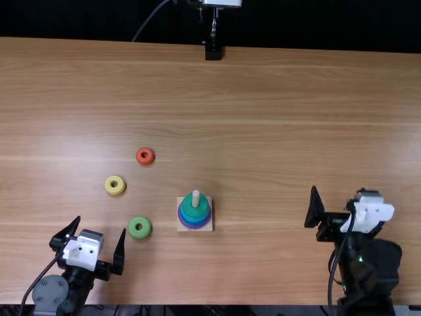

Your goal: Build the Hanoi tower: stack the rings onto the peg from bottom to top in this color order: purple, dark blue, light blue, dark green, light green, yellow, orange.

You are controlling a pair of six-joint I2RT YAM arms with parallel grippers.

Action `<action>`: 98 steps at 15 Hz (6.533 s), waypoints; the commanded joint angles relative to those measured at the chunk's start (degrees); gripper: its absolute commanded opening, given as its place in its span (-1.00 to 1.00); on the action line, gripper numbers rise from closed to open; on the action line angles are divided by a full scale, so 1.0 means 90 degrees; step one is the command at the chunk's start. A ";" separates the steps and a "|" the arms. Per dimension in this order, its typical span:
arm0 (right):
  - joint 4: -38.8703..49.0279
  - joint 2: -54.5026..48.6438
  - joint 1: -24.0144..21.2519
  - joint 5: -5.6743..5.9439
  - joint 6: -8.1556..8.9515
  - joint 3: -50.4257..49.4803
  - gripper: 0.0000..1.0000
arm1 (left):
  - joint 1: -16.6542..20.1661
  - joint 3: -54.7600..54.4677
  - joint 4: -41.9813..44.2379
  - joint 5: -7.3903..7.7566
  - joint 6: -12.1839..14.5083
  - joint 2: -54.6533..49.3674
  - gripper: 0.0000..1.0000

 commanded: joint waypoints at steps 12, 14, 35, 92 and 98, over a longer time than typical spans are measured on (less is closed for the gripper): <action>-0.0093 -0.3199 -0.0240 -0.0013 0.0013 -0.2371 1.00 | 0.0041 -0.0671 -0.0484 0.0063 0.0090 -0.0074 1.00; -0.0421 -0.3336 -0.0250 -0.0013 0.0059 -0.2371 1.00 | 0.0041 -0.0671 -0.0484 0.0063 0.0090 -0.0074 1.00; -0.1558 -0.3336 -0.0270 -0.0013 0.0013 -0.2371 1.00 | 0.0041 -0.0671 -0.0484 0.0052 0.0090 -0.0074 1.00; -0.1558 -0.3336 -0.0270 -0.0013 0.0013 -0.2371 1.00 | -0.2166 0.5149 -0.2523 -0.1144 -0.2418 1.0317 1.00; -0.1558 -0.3336 -0.0270 -0.0013 0.0013 -0.2371 1.00 | -0.2166 0.5110 -0.2254 -0.1144 -0.2429 1.0317 0.26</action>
